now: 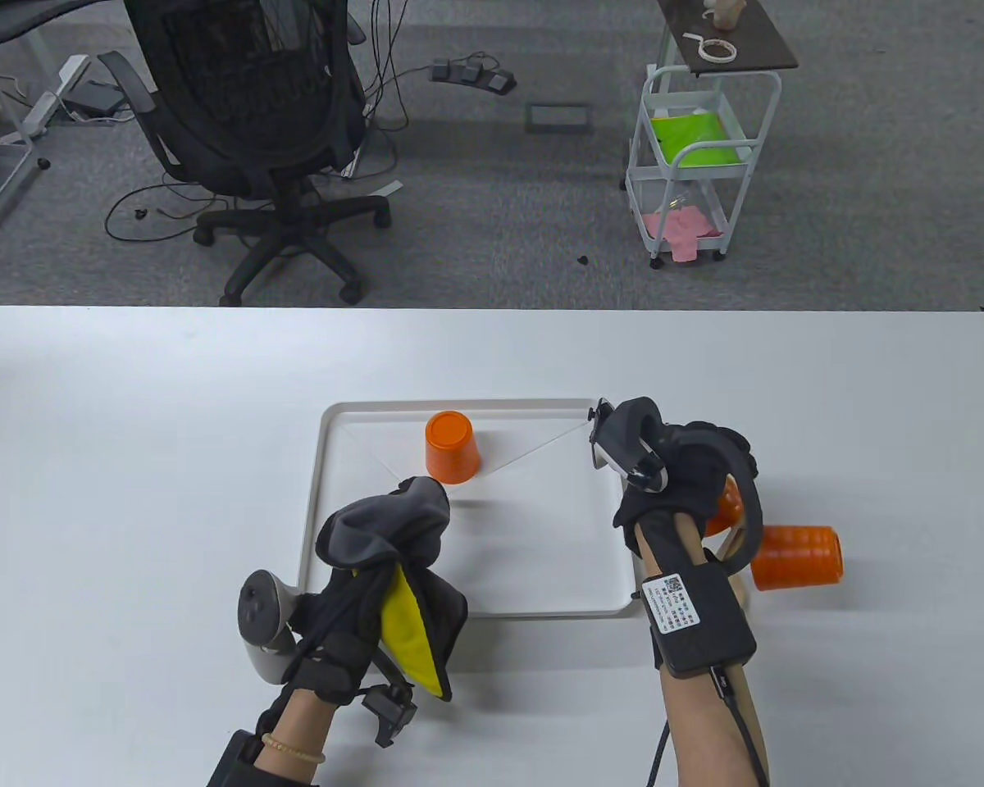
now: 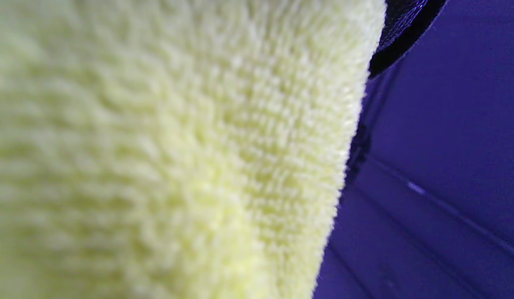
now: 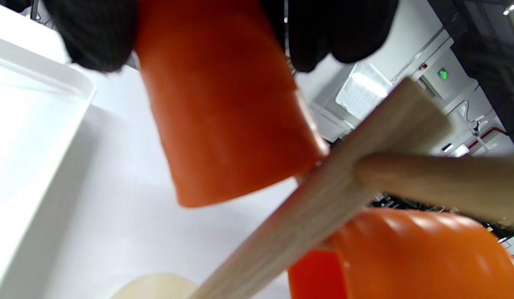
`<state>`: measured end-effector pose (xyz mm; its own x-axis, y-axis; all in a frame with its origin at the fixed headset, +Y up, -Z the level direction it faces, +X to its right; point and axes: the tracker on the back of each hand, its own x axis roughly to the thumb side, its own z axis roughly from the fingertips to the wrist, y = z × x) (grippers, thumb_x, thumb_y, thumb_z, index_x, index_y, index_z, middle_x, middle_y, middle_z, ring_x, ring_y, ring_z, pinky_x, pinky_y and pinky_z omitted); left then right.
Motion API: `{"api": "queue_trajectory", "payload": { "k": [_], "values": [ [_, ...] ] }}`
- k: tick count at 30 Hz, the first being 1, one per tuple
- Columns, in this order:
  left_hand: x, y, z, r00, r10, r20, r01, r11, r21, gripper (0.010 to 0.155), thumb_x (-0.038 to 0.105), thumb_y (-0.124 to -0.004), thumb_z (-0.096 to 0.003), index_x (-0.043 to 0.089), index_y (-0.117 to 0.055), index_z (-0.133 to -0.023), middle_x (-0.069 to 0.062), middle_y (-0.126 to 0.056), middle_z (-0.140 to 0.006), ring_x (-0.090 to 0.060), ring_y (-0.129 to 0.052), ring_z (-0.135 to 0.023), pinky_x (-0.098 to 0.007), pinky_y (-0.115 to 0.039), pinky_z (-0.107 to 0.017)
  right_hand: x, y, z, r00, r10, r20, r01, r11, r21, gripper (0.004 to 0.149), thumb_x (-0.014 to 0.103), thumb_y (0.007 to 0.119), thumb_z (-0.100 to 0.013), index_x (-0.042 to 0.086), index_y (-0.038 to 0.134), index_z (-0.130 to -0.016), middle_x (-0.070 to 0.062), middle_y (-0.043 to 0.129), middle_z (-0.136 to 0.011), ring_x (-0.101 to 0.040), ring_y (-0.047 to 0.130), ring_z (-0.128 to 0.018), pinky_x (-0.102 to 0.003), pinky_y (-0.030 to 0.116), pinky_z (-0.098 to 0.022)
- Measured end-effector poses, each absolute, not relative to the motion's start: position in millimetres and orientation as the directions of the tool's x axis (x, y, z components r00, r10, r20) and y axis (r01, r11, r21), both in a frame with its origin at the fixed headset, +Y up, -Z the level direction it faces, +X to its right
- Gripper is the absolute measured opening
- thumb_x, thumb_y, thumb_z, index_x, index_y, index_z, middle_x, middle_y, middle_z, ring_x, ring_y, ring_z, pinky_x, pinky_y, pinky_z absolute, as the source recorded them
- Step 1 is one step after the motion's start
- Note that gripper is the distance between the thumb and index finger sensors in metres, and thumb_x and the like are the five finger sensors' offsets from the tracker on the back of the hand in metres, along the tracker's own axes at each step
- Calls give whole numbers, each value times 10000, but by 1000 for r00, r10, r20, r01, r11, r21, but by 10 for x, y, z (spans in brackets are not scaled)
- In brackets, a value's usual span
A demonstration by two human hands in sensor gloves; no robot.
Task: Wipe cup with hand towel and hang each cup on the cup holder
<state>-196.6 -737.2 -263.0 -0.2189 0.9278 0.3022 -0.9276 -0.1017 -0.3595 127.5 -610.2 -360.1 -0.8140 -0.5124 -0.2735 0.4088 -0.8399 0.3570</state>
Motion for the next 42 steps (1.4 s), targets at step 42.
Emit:
{"api": "queue_trajectory", "payload": {
  "k": [42],
  "values": [
    [-2163,-7361,-2664,-214,927,308,-953,-129,-273,631,632,-555,-669,398,-307,-1200,-47,-433,-1269,-372,-556,-1099,-449,-766,-626,-250,-6605,-4224,-955,267,127,-211,-917,338,736,597,604,-578,414,207,-1169,-26,153,-1262,-303,176,-1164,-464,347,-872]
  ]
}}
